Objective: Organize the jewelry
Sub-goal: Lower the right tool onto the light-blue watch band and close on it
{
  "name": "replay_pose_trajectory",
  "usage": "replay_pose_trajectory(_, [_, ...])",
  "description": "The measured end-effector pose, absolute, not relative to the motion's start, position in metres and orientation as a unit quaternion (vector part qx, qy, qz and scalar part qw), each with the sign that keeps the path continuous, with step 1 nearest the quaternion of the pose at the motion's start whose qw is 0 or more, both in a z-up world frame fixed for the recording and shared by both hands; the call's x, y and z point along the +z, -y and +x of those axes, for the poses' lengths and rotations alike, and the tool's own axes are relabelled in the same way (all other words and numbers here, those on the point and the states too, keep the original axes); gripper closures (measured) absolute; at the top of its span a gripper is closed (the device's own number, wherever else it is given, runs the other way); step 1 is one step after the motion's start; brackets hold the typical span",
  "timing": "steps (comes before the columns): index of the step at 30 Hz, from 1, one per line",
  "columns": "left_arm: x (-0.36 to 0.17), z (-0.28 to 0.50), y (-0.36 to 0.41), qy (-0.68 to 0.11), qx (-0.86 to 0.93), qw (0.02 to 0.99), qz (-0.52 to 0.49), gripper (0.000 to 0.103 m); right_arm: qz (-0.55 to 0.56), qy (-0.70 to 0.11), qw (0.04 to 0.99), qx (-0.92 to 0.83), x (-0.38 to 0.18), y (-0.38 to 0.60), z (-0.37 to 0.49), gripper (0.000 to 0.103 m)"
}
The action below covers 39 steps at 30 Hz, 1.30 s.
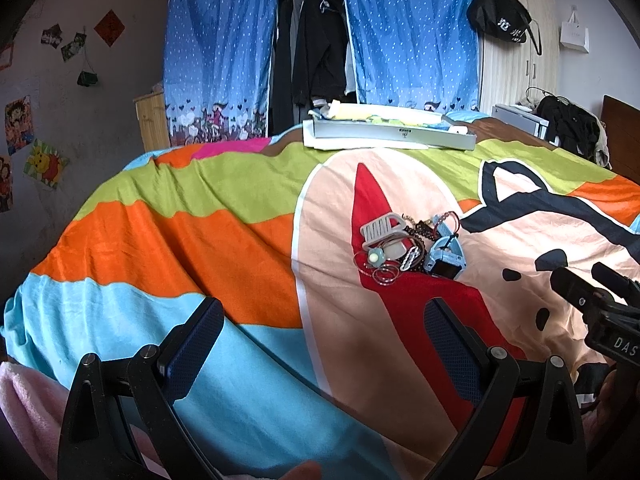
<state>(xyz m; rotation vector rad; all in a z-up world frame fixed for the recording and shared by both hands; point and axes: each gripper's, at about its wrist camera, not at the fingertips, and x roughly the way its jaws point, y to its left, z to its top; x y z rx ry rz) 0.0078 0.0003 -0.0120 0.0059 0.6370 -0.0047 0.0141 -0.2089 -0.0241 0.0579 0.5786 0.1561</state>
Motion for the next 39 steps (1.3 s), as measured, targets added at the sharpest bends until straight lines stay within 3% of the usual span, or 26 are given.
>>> replay_pose_trajectory(7, [-0.015,0.032,-0.006,-0.368,-0.044,0.929,-0.011,0.005,0.038,-0.337,0.933,0.119,-0.021,0.22,0.034,0.0])
replay_pose_trajectory(16, [-0.01,0.098,-0.009,-0.381,-0.101,0.919,0.03,0.005,0.005,-0.387,0.903,0.184,-0.028,0.221,0.087,0.0])
replay_pose_trajectory(22, [-0.028,0.143,-0.005,-0.379,-0.122,0.916,0.047,0.008,0.006,-0.4,0.894,0.201,-0.046,0.21,0.12,0.013])
replay_pose_trajectory(31, [-0.061,0.164,-0.001,-0.427,-0.18,0.886,0.025,0.043,-0.008,-0.422,0.885,0.198,-0.071,0.2,0.142,0.041])
replay_pose_trajectory(39, [-0.079,0.185,-0.014,-0.477,-0.182,0.86,-0.029,0.062,-0.017,-0.425,0.882,0.203,-0.083,0.192,0.15,0.046])
